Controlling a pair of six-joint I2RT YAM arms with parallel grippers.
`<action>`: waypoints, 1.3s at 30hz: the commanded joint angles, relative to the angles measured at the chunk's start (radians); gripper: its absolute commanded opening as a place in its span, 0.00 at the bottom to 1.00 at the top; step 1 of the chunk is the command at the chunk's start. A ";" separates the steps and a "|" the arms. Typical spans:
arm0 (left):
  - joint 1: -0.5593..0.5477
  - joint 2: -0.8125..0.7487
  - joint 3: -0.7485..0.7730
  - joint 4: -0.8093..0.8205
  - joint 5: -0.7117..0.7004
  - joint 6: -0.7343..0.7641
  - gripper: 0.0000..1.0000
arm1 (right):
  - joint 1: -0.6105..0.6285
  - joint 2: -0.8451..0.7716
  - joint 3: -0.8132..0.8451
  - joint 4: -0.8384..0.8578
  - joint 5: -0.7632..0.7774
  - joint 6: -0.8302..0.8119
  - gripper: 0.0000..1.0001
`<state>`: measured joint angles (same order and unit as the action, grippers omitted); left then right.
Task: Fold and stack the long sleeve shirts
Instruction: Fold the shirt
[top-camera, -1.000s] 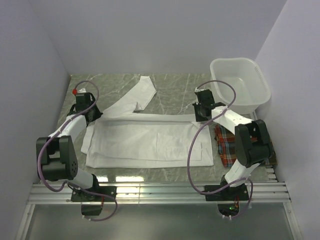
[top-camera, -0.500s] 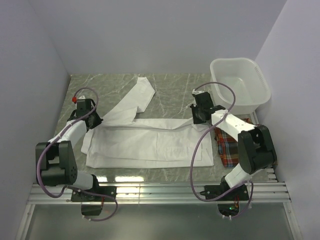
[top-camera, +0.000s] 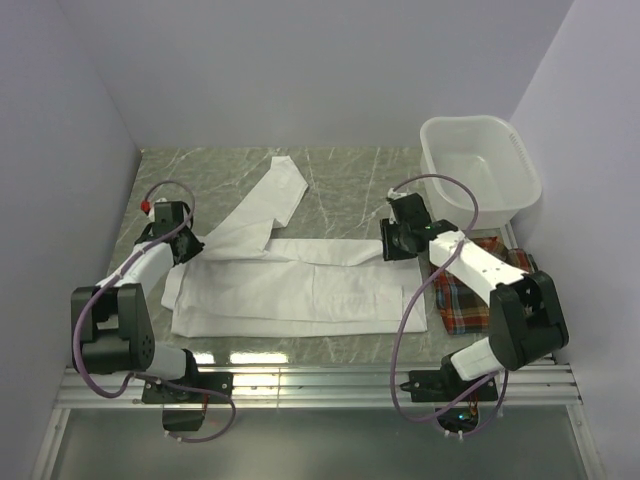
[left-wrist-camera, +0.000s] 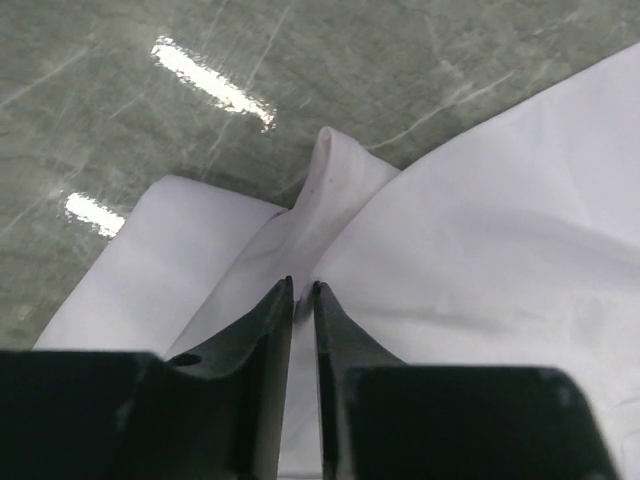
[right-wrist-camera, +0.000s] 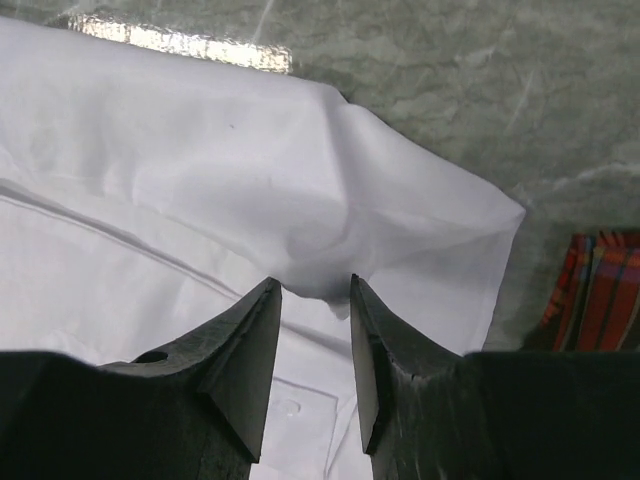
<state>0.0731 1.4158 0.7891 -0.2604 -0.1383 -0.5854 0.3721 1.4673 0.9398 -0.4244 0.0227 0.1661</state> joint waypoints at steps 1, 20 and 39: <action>-0.002 -0.067 0.010 -0.028 -0.057 -0.037 0.25 | -0.030 -0.084 0.010 -0.051 0.053 0.120 0.43; -0.167 -0.276 -0.145 0.002 0.083 -0.280 0.87 | -0.259 -0.116 -0.274 0.372 -0.244 0.708 0.60; -0.165 -0.175 -0.294 0.125 0.080 -0.372 0.87 | -0.337 -0.079 -0.361 0.484 -0.173 0.799 0.62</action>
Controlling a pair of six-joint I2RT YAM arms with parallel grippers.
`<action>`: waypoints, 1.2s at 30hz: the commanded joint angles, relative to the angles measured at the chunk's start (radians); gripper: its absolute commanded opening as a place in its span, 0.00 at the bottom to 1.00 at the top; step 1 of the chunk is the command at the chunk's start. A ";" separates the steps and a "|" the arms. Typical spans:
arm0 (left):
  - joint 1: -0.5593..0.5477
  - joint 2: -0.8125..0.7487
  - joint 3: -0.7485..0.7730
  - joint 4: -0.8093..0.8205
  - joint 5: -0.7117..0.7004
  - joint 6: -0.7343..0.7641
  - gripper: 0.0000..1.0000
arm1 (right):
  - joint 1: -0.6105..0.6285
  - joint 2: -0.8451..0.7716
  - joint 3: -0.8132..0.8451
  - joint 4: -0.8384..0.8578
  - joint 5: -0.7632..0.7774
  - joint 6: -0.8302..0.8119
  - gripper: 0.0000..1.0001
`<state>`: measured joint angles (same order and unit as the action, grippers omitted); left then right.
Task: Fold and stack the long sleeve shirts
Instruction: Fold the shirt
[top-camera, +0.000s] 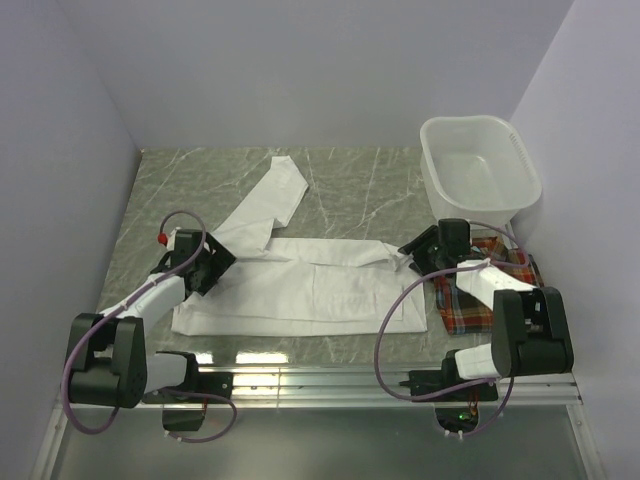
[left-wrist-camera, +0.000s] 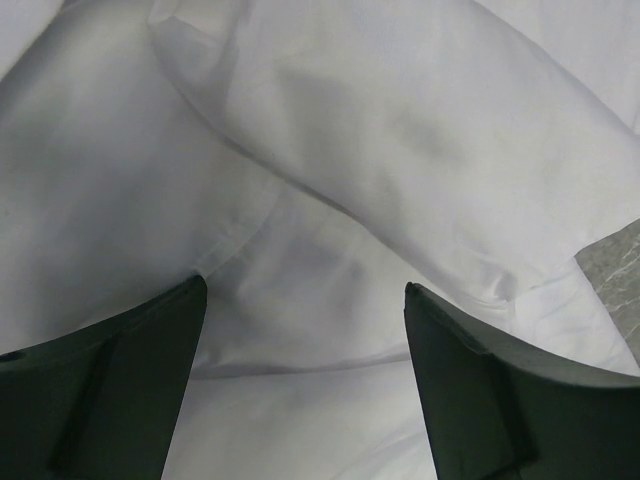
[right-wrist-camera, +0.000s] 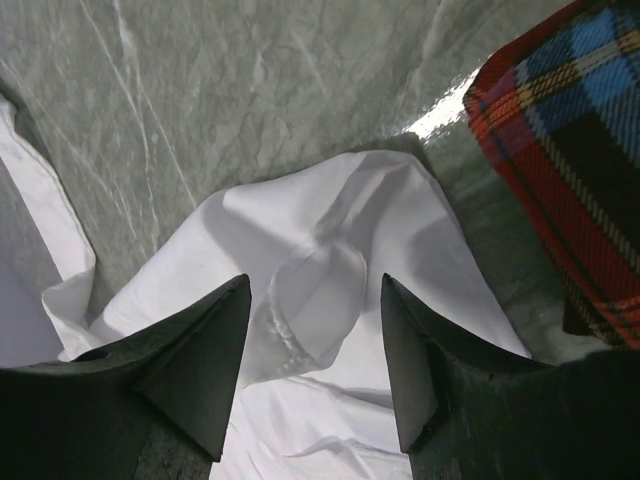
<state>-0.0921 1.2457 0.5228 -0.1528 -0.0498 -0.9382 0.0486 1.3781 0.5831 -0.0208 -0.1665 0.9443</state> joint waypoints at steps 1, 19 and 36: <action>0.000 -0.009 -0.029 0.013 -0.012 -0.020 0.87 | -0.013 0.016 -0.002 0.084 0.015 0.022 0.61; 0.043 0.014 -0.043 -0.060 -0.054 -0.016 0.86 | -0.044 0.142 0.023 0.248 -0.039 0.073 0.56; 0.071 0.006 -0.040 -0.070 -0.055 -0.011 0.85 | -0.124 0.121 0.152 0.176 -0.096 -0.013 0.55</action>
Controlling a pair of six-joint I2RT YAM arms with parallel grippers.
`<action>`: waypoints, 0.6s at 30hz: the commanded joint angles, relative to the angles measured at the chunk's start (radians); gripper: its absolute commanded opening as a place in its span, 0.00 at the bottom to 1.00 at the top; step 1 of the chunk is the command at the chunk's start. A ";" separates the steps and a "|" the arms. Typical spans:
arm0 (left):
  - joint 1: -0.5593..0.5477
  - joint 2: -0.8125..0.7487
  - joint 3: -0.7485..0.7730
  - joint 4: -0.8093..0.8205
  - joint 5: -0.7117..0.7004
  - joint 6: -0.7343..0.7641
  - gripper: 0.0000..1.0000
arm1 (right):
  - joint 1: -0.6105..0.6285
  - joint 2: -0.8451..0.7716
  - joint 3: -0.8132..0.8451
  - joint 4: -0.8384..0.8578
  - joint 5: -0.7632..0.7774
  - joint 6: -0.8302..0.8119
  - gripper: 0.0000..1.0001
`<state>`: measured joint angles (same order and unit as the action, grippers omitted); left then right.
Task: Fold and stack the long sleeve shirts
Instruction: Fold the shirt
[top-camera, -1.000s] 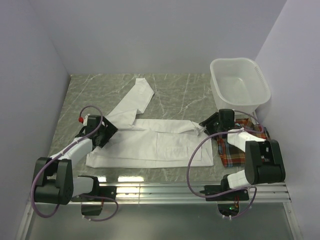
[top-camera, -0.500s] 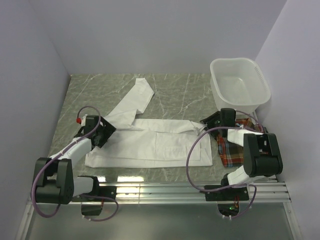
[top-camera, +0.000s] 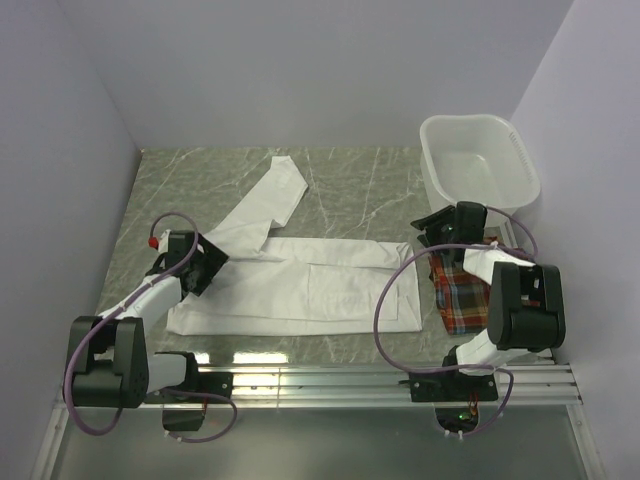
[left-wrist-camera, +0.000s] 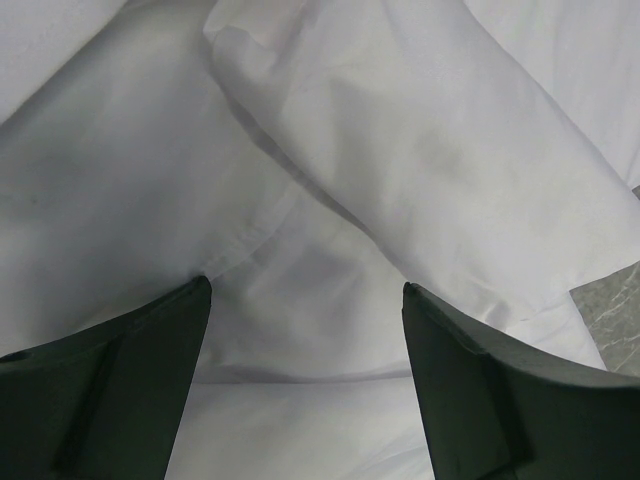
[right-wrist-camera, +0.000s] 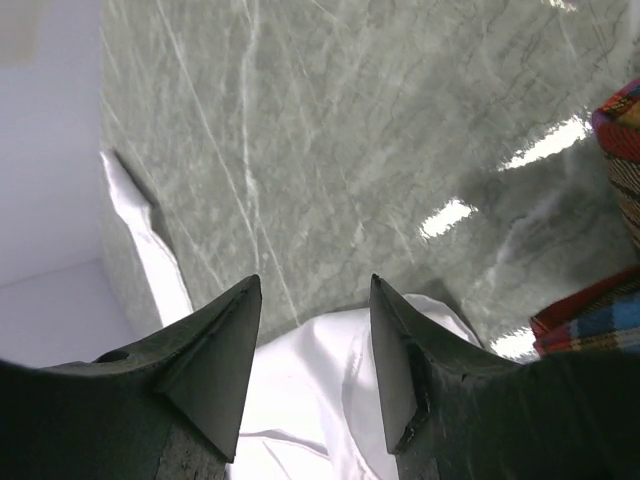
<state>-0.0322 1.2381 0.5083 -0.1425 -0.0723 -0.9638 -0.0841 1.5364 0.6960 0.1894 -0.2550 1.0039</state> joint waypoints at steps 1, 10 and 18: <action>0.011 0.011 -0.024 -0.078 -0.031 0.014 0.85 | 0.018 -0.045 0.040 -0.089 -0.007 -0.094 0.55; 0.011 -0.014 -0.022 -0.078 -0.020 0.020 0.85 | 0.052 -0.098 -0.026 -0.179 -0.026 -0.168 0.64; 0.011 -0.009 -0.027 -0.078 -0.020 0.020 0.85 | 0.102 0.031 0.007 -0.128 -0.058 -0.148 0.67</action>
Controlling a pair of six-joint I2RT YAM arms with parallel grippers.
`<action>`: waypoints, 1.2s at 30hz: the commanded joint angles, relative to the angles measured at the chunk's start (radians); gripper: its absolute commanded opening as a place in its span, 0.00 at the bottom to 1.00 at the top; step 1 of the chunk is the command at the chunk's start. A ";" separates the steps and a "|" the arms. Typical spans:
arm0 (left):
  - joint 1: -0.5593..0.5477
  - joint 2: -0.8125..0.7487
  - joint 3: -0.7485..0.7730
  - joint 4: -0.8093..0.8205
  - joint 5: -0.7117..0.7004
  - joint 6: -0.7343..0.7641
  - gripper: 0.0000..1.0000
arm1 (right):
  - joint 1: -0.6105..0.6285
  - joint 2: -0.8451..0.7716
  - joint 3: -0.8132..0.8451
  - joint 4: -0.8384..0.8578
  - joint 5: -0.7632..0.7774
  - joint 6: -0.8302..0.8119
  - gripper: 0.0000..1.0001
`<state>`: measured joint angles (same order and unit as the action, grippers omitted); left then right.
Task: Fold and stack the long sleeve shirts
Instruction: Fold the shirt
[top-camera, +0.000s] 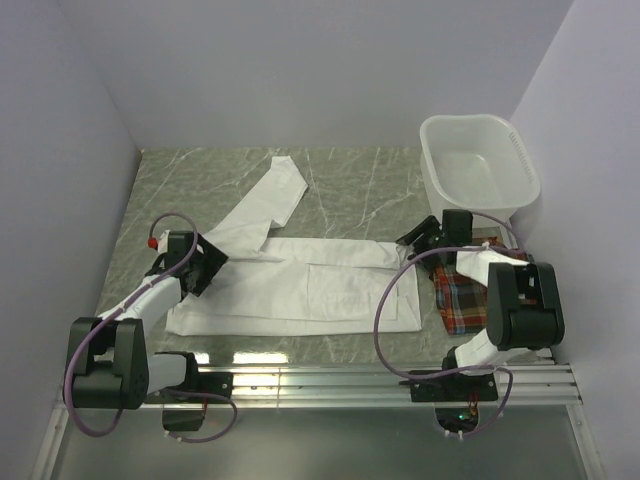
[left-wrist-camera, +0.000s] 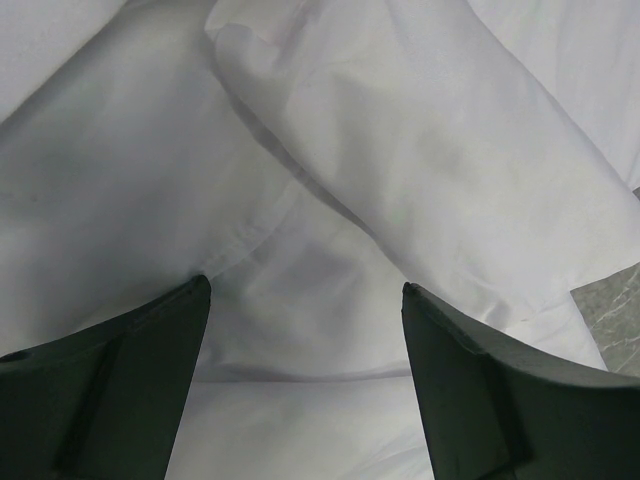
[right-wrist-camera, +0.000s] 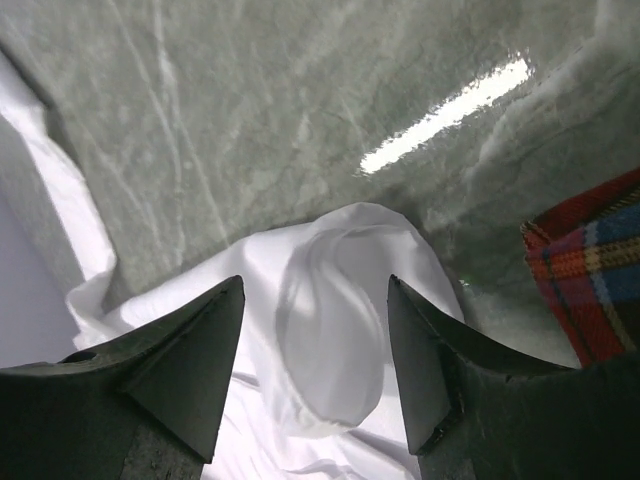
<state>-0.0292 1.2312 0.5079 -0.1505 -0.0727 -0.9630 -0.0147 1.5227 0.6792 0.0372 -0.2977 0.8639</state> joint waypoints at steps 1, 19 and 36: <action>0.008 -0.006 -0.028 -0.070 -0.021 0.020 0.84 | 0.038 0.054 0.028 0.042 -0.023 -0.005 0.66; 0.009 -0.009 -0.028 -0.115 -0.081 0.007 0.84 | -0.036 0.108 0.118 0.018 0.063 0.000 0.34; 0.012 -0.029 0.000 -0.118 -0.052 0.026 0.86 | 0.090 -0.090 0.155 -0.131 0.107 -0.172 0.32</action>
<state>-0.0227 1.2045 0.5079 -0.2070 -0.1070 -0.9581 0.0154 1.5215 0.8337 -0.1001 -0.2058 0.7406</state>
